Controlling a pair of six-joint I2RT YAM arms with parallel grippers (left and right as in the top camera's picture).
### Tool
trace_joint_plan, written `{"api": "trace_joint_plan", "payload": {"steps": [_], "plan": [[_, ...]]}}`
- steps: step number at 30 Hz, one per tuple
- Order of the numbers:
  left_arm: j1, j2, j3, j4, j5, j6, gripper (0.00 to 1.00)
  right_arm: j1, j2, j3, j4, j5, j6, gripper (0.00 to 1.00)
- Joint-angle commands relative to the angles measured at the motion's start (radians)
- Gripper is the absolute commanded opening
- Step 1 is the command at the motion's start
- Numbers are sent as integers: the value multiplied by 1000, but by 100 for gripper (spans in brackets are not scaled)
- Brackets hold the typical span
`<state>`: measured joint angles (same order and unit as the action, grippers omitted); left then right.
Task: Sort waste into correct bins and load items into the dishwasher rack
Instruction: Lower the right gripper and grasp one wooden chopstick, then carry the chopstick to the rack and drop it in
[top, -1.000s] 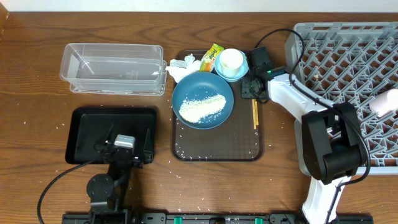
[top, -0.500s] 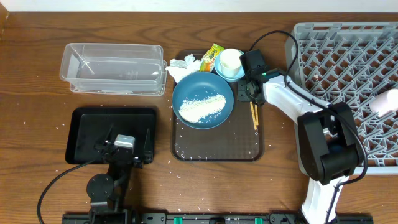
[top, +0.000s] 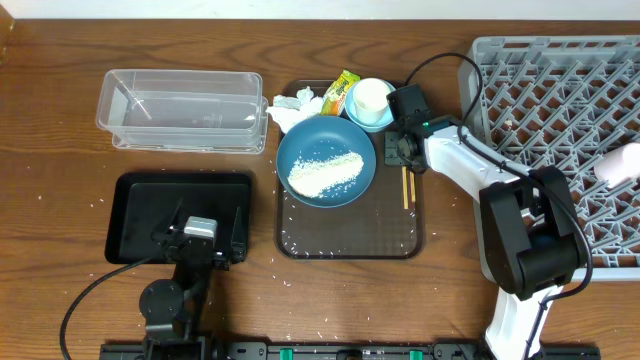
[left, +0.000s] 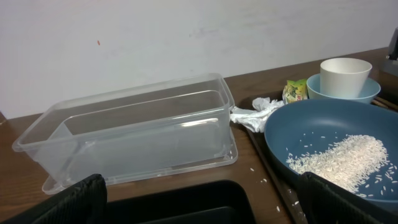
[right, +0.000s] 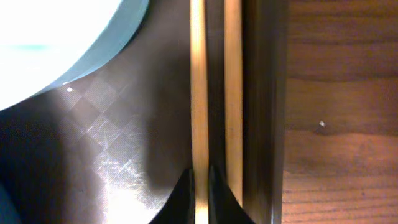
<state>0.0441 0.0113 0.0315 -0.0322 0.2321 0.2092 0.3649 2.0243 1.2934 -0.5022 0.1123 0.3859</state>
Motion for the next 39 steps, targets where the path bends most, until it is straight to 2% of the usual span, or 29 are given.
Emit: {"api": "trace_joint_plan", "payload": {"steps": [1,8,14,23,29,34,39], "plan": [[2,-5,-27,-17,3,-5,100,8,15,-34,-26,-12,18,1],[2,-5,-27,-17,3,-5,100,-22,-90,29,-79,-6,17,1],[2,-5,-27,-17,3,-5,100,-100,-254,87,-104,-5,-51,1],[2,-5,-27,-17,3,-5,100,-350,-479,92,-99,-5,-197,1],[2,-5,-27,-17,3,-5,100,-481,-468,91,-98,-75,-317,1],[2,-5,-27,-17,3,-5,100,-520,-405,90,-89,-143,-422,1],[2,-5,-27,-17,3,-5,99,-526,-329,90,-50,-179,-437,1]]}}
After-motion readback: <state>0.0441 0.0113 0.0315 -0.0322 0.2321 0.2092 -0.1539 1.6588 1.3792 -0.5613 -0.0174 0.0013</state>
